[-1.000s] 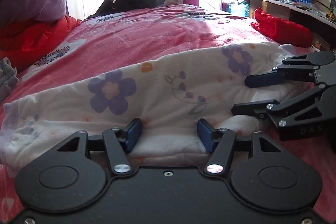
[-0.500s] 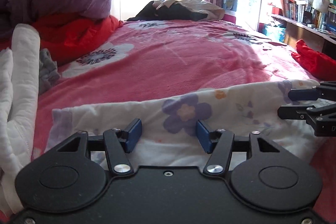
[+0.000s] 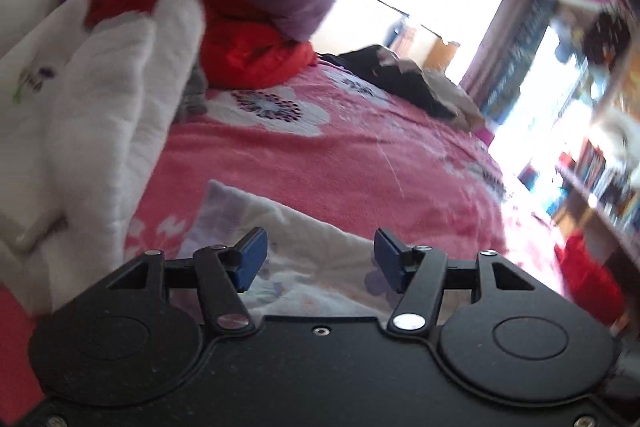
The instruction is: Fold clothes
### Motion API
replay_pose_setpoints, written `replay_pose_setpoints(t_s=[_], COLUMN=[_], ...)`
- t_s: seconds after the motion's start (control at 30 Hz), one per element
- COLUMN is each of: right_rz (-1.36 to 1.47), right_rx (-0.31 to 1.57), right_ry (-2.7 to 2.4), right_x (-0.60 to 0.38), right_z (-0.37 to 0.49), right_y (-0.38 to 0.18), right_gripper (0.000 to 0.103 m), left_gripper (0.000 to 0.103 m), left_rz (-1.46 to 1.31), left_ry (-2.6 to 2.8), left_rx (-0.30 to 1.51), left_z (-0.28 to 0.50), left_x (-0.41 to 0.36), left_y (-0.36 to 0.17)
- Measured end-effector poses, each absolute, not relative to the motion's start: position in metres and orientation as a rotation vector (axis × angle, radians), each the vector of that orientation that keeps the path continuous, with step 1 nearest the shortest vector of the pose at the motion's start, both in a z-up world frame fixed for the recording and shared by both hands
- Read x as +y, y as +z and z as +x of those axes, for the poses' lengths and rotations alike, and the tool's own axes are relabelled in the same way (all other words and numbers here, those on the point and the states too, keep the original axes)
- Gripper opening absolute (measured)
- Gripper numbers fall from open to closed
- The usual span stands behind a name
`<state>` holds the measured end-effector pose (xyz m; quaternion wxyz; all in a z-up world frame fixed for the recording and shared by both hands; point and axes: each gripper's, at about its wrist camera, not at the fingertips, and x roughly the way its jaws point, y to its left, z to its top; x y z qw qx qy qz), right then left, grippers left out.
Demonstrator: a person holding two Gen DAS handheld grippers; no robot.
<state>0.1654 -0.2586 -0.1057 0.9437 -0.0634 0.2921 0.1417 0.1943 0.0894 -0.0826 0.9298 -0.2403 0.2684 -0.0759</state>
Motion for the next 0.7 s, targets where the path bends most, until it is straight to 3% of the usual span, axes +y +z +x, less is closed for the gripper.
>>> replay_pose_setpoints(t_s=[0.3, 0.7], right_rz=[0.152, 0.262], right_rx=[0.573, 0.535], right_ry=[0.203, 0.164], right_x=[-0.327, -0.346], right_z=[0.119, 0.12], right_y=[-0.096, -0.107], right_gripper=[0.06, 0.06], left_gripper=[0.059, 0.059], left_rz=[-0.959, -1.068], left_ry=[-0.084, -0.063], left_rx=[0.658, 0.646], left_z=[0.16, 0.159], left_x=[0.134, 0.123], left_y=[-0.115, -0.149])
